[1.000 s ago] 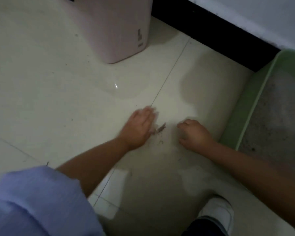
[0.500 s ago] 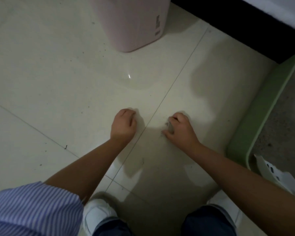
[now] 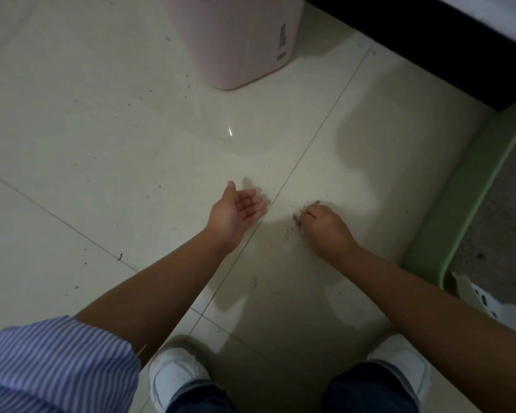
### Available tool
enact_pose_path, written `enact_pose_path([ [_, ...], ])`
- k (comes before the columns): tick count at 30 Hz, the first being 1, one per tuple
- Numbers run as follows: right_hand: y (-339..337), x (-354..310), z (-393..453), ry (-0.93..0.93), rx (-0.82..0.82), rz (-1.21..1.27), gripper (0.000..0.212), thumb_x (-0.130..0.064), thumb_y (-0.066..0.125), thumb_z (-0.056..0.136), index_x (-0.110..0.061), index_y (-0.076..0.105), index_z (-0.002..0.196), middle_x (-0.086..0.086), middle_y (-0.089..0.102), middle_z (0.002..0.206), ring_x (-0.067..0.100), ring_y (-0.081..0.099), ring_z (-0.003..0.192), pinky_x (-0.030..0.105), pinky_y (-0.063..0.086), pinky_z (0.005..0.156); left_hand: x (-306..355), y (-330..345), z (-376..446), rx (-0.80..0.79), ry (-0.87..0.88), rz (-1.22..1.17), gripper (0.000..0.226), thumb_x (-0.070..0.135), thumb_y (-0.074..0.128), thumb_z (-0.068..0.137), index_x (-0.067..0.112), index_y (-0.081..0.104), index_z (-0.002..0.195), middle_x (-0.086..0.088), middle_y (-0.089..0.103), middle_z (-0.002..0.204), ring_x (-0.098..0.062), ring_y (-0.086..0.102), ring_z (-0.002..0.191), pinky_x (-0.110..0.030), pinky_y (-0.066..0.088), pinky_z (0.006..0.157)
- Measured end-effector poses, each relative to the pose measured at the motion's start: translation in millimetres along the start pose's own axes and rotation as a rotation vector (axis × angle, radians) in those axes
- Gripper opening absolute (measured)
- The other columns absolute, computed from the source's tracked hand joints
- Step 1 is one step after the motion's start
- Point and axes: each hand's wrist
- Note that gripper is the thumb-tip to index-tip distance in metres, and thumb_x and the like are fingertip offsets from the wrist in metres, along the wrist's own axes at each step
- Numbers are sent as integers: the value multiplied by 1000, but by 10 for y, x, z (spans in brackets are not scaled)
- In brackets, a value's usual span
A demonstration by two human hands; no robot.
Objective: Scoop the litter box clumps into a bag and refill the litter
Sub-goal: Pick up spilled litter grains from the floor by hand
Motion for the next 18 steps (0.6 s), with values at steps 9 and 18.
enact_pose_path([
  [9, -49, 6, 145, -12, 16, -65, 26, -12, 54, 61, -6, 50, 36, 9, 49, 37, 21, 51, 31, 12, 31, 31, 83, -162, 10, -51, -107, -234, 68, 47, 17, 99, -9, 48, 121, -14, 56, 90, -32, 47, 122, -35, 39, 94],
  [18, -324, -195, 203, 450, 210, 730, 13, 5, 62, 78, 5, 72, 86, 2, 61, 70, -8, 54, 51, 15, 40, 63, 22, -216, -11, -203, -252, -331, 68, 43, 11, 100, -11, 41, 130, -23, 50, 132, -32, 44, 128, -38, 36, 97],
])
Point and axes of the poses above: each hand's wrist, its own z-axis towards the middle knuckle, its own y-axis out of the palm, x = y × z
